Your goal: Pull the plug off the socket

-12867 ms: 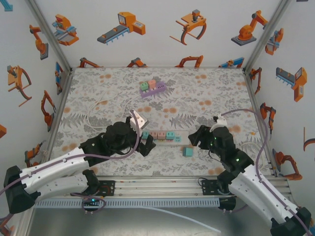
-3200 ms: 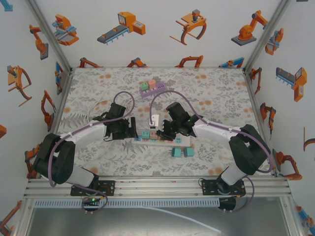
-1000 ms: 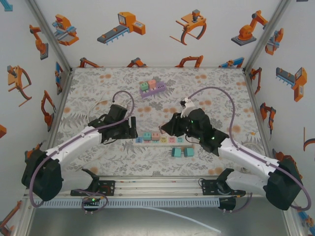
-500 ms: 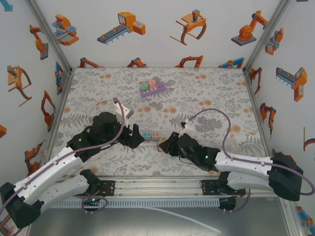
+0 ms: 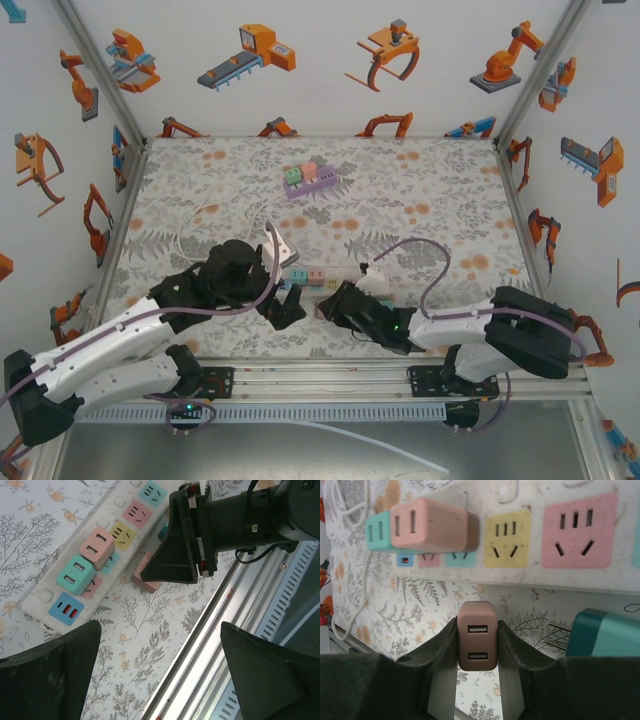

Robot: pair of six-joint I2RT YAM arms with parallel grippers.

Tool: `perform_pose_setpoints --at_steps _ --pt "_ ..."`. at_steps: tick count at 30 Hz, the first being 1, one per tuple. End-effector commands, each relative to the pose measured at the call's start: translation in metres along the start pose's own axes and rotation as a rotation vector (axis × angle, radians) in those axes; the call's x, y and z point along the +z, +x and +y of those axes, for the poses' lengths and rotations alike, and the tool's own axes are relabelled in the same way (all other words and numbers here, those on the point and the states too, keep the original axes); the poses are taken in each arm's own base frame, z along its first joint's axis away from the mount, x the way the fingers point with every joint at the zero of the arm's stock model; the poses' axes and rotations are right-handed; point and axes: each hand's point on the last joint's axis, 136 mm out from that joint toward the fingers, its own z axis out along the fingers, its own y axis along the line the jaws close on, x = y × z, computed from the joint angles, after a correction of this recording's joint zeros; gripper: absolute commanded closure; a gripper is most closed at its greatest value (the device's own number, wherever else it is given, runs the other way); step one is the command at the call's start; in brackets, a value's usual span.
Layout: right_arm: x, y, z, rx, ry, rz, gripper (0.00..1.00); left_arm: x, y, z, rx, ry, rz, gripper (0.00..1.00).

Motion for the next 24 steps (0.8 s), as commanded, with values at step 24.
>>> perform_pose_setpoints --at_steps 24 --pt "-0.021 -0.016 -0.025 -0.008 0.103 -0.087 0.51 0.007 0.007 0.015 0.055 -0.103 0.042 0.02"
